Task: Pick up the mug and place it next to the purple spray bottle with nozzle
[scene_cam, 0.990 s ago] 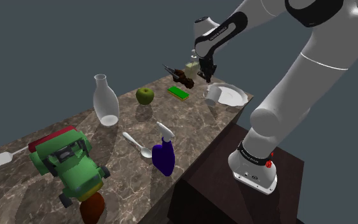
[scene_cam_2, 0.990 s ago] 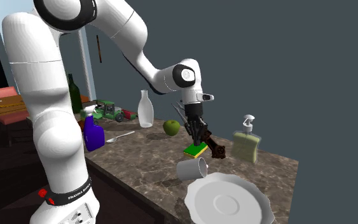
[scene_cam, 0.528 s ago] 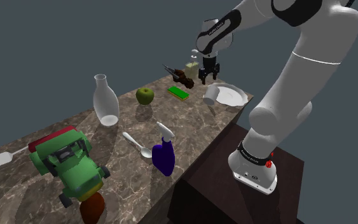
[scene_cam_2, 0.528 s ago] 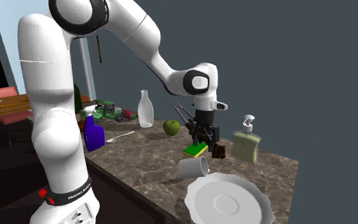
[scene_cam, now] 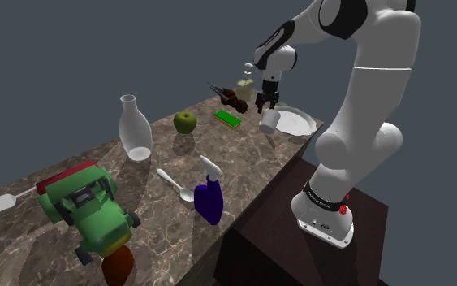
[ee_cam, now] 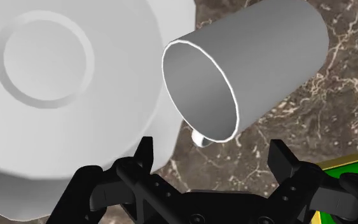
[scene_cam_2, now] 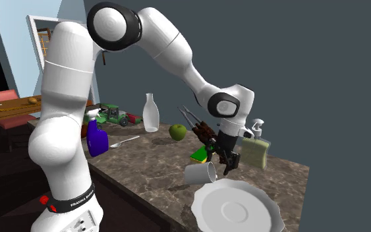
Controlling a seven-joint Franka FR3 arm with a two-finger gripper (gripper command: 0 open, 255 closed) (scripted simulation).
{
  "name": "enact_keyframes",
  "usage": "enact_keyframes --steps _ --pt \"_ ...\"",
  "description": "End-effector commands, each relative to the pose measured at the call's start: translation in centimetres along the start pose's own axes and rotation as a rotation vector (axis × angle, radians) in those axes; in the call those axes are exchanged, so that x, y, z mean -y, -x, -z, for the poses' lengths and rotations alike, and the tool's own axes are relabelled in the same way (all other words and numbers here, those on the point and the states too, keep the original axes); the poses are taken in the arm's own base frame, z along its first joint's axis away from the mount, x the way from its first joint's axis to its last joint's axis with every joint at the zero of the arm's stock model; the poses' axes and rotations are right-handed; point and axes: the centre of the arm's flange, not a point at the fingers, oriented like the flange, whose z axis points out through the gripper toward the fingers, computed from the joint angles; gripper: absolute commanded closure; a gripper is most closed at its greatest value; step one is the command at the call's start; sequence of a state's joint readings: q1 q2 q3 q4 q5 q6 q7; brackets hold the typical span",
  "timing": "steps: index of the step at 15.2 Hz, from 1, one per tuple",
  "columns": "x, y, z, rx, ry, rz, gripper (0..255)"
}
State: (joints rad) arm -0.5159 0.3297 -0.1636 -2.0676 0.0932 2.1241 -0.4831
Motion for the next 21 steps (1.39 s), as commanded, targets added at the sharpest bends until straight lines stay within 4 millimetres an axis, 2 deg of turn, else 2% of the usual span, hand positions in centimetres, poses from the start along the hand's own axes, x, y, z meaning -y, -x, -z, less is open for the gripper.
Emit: enact_keyframes --steps 1,4,11,12,21 --pt "-0.1 -0.1 -1.2 0.0 -0.003 0.002 0" --pt "-0.1 -0.1 -2.5 0.0 -0.003 0.002 0" --pt "-0.1 -0.1 -2.5 0.0 -0.003 0.002 0" --pt "-0.1 -0.1 -2.5 0.0 -0.003 0.002 255" --pt "-0.1 -0.1 -2.5 0.0 -0.003 0.002 255"
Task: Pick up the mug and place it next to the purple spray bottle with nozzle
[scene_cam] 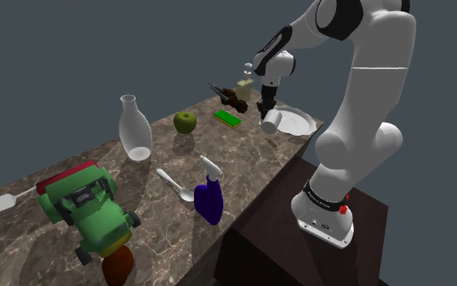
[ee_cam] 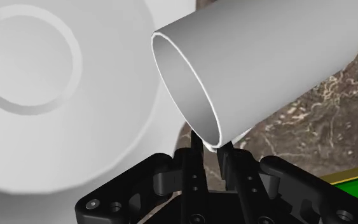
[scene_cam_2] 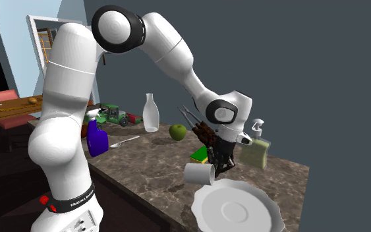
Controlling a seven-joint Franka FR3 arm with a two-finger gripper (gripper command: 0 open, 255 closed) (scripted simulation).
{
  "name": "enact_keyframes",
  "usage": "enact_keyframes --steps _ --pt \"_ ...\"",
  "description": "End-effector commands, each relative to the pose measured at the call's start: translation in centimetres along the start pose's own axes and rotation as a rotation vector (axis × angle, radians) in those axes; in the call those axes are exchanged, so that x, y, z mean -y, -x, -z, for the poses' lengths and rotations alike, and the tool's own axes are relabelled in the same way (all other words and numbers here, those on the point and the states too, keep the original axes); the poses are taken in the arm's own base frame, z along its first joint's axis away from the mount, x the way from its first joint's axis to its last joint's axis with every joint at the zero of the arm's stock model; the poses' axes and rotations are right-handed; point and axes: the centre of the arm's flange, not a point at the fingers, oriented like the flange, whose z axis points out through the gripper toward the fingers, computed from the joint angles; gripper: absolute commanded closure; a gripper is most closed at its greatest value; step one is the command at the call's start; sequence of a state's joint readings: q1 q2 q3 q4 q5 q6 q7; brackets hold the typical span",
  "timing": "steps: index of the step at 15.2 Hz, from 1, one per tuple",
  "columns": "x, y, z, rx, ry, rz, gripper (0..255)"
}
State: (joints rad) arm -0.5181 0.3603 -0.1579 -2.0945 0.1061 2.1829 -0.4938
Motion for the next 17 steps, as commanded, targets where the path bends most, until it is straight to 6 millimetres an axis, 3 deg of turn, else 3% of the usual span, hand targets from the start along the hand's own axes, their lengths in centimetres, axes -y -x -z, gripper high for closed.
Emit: enact_keyframes --steps 1,17 --pt "0.0 0.2 0.4 0.003 -0.001 -0.001 255" --pt "1.2 2.1 8.5 0.003 -0.001 -0.001 255"
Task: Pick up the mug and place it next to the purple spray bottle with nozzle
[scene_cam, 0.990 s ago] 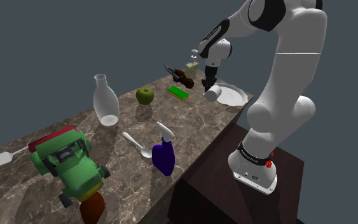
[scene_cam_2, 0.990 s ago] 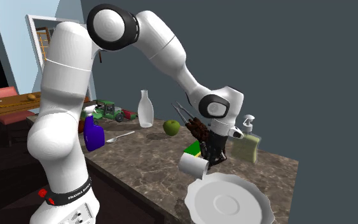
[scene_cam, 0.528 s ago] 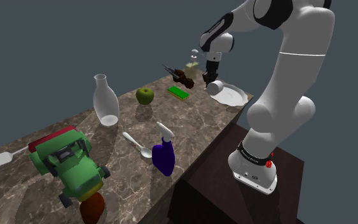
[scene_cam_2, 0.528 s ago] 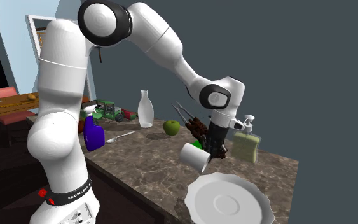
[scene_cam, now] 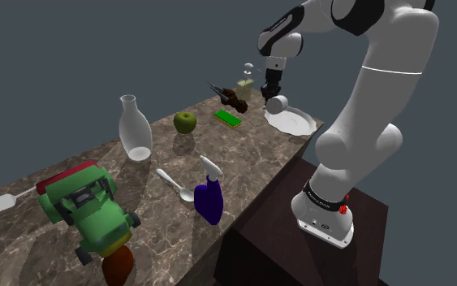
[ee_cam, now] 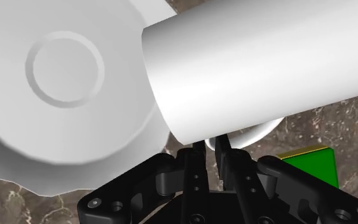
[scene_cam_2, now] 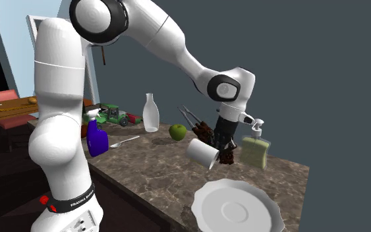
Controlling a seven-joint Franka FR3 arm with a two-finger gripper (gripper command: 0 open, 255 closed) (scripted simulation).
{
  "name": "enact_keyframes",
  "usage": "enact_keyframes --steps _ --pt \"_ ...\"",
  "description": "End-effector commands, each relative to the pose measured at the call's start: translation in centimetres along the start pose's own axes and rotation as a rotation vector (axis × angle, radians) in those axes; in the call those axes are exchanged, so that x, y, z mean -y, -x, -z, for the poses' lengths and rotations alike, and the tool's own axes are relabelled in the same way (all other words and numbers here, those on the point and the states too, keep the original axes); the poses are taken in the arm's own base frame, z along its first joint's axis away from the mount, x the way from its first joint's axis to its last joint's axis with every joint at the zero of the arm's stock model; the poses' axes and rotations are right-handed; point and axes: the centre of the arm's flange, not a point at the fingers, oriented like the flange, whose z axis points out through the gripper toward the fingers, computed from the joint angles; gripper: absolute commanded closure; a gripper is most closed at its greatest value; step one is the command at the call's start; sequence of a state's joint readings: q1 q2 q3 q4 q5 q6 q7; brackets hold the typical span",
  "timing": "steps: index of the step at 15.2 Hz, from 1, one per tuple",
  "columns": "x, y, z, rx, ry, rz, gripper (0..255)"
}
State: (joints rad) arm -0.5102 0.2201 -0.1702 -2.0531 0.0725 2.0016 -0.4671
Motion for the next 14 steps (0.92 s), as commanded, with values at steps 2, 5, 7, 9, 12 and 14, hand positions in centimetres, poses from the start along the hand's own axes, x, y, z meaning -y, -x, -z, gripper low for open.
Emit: enact_keyframes --steps 2,5,7,9,12,14 --pt "0.2 0.4 1.6 0.0 0.0 0.0 255" --pt "0.4 0.8 3.1 0.0 0.0 0.0 255" --pt "0.5 1.0 4.1 0.0 0.0 0.0 255" --pt "0.7 1.3 5.2 0.0 0.0 0.0 255" --pt "0.9 1.6 6.7 0.0 0.0 0.0 255" --pt "1.1 1.9 7.7 0.0 0.0 0.0 255"
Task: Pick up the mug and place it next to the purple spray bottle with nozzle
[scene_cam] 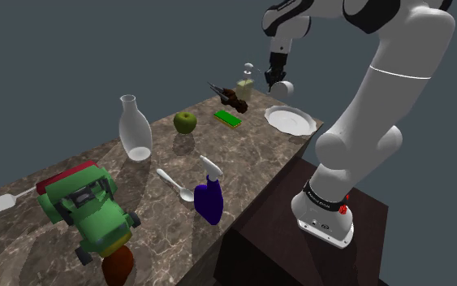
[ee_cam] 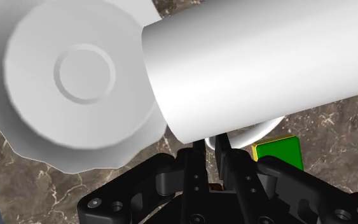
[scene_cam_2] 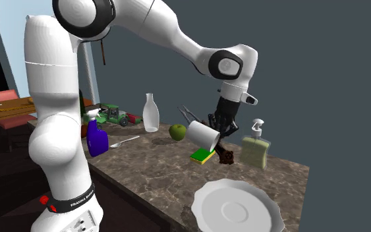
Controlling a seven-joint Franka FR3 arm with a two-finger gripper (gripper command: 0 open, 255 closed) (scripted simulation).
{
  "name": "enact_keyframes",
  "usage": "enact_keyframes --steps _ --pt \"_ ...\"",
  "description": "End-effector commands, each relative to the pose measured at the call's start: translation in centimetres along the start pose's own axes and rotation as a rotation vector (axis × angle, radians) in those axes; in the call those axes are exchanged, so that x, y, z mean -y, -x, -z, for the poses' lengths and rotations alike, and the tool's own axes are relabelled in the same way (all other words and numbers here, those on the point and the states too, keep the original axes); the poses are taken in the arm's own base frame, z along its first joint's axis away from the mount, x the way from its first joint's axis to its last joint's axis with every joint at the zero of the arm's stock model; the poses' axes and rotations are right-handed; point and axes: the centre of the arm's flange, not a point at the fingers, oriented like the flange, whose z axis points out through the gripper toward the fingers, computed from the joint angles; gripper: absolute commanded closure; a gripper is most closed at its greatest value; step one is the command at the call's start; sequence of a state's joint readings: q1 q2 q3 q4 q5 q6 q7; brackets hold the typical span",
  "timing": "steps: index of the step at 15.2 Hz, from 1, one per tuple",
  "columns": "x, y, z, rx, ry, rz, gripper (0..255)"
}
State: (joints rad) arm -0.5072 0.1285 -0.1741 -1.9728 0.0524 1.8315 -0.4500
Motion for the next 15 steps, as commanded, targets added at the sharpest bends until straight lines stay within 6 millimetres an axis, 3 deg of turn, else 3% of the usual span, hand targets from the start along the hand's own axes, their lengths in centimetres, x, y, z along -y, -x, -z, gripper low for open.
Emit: enact_keyframes --steps 1,15 --pt "0.1 0.2 1.1 0.0 0.0 0.0 255" --pt "1.1 1.9 8.2 0.0 0.0 0.0 255"
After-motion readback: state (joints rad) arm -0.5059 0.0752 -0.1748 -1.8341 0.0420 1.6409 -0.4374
